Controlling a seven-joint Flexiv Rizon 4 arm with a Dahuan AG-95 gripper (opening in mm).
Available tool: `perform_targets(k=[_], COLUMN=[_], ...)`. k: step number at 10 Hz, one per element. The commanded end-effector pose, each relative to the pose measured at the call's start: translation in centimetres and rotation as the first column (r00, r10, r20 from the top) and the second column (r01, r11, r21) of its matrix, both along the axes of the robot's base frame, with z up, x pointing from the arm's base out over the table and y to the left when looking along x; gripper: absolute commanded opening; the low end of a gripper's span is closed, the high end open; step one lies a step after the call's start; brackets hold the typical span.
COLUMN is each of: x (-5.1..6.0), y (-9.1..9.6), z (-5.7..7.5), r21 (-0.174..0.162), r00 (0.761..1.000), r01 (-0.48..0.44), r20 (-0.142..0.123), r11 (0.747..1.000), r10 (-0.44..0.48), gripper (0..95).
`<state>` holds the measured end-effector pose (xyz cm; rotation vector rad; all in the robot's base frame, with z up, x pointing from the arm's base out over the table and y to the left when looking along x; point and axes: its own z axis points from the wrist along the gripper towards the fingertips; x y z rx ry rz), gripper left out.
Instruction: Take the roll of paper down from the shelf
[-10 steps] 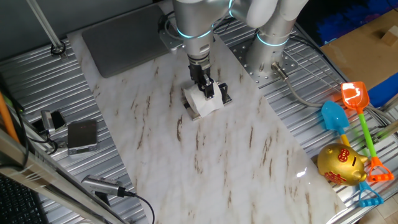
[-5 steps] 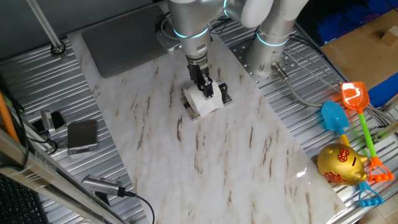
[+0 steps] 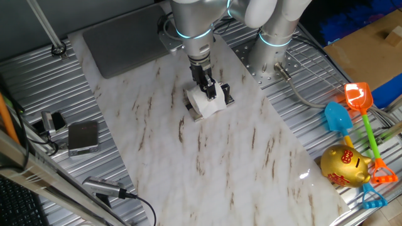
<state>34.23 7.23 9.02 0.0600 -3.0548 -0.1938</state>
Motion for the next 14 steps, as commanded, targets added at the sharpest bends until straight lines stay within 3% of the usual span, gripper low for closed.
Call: perform_targets(k=[1, 12, 13, 14], x=[0.0, 0.01, 0.01, 0.01], y=[0.11, 0.04, 0.03, 0.03], z=[-0.07, -0.16, -0.17, -0.19], r21=[-0.001, -0.002, -0.003, -0.003], r00=[1.0, 1.0, 0.999, 0.999], r01=[-0.001, -0.024, -0.037, -0.048], r20=[0.0, 0.013, 0.015, 0.016], r11=[1.0, 1.0, 0.999, 0.999], r10=[0.001, 0.024, 0.037, 0.048], gripper=[0.0, 0.0, 38.0, 38.0])
